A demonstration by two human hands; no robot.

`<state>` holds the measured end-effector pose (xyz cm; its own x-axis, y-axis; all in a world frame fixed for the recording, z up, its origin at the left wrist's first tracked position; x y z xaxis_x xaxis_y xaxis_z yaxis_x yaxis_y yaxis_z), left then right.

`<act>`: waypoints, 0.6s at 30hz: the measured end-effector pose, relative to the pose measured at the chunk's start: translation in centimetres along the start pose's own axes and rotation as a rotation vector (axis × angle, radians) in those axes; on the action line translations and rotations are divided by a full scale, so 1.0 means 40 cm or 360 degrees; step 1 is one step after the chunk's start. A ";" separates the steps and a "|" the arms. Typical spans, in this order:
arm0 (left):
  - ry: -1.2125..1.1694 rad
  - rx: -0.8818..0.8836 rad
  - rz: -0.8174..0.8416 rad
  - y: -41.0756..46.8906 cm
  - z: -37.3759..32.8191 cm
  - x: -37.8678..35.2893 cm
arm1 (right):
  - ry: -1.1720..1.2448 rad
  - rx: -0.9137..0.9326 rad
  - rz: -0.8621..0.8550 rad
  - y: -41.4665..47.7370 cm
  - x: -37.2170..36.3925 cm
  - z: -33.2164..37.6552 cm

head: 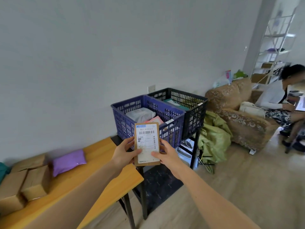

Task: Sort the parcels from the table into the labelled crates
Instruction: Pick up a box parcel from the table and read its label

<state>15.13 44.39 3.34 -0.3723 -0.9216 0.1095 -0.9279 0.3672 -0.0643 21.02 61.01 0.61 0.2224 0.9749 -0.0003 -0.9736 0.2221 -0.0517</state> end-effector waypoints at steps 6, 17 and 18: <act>0.0136 -0.0064 0.0055 0.139 -0.034 -0.154 | 0.0052 -0.0006 -0.0129 0.084 0.158 0.015; -0.0069 -0.0087 0.0232 0.478 -0.083 -0.458 | -0.0085 -0.0029 -0.0259 0.311 0.497 0.076; -0.0060 -0.0070 0.0227 0.511 -0.081 -0.482 | -0.0071 -0.0030 -0.0266 0.334 0.528 0.076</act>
<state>3.28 70.08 3.14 -0.5004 -0.8633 0.0649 -0.8658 0.4994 -0.0327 12.55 84.60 2.93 0.3782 0.9242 0.0539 -0.9221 0.3812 -0.0658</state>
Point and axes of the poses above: each hand's wrist, its own y-axis towards the middle knuckle, its own x-axis out of the back of the hand, z = x × y, the point moved 8 cm from there along y, towards the middle knuckle, and after that the axes turned 1 degree about -y, right-handed, at the moved point
